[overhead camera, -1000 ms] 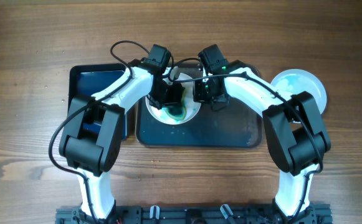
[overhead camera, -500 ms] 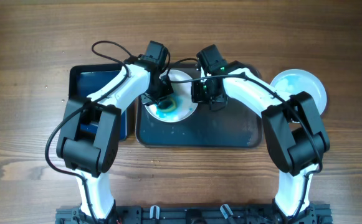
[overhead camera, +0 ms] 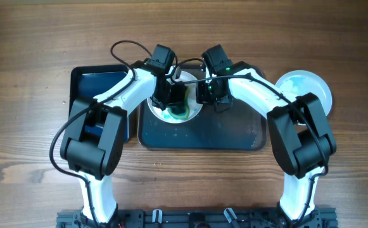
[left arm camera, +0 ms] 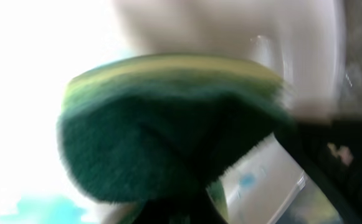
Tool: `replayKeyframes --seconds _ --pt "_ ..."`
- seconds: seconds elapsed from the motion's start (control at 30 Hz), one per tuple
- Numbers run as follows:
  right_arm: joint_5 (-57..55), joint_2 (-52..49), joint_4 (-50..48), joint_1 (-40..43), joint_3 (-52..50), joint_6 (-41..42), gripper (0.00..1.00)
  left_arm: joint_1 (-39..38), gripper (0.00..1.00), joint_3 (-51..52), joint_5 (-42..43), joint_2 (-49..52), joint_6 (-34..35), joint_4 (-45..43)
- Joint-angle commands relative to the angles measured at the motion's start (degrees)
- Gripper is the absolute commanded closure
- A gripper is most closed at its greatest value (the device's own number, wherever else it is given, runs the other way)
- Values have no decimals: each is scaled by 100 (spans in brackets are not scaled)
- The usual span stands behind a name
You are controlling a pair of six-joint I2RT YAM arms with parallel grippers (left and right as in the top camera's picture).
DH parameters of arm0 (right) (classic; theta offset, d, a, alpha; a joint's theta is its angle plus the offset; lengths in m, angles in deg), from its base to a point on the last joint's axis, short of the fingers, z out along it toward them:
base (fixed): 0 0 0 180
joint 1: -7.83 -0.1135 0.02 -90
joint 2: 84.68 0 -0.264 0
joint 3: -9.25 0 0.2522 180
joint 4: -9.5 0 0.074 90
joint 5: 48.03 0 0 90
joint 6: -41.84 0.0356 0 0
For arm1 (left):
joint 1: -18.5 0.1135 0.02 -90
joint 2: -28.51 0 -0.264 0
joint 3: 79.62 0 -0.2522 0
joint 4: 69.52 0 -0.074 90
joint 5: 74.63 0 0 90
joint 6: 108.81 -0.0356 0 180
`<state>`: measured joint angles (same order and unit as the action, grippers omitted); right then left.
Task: Clean dirty plates on tray and stack at the side
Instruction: 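Scrub the third plate with the sponge in left gripper while right holds it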
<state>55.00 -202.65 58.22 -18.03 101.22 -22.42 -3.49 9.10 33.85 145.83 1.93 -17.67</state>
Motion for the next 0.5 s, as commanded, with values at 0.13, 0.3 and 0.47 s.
replayKeyframes --seconds 0.13,0.3,0.47 --pt "-142 -109 122 -33 -142 -90 96 122 96 37 -3370 144 2009 -22" --pt "-140 -109 116 -33 -142 -92 96 116 96 39 -2656 144 1808 966" --pt "-136 -109 87 -33 -142 -90 96 116 96 39 -247 144 -234 1475"
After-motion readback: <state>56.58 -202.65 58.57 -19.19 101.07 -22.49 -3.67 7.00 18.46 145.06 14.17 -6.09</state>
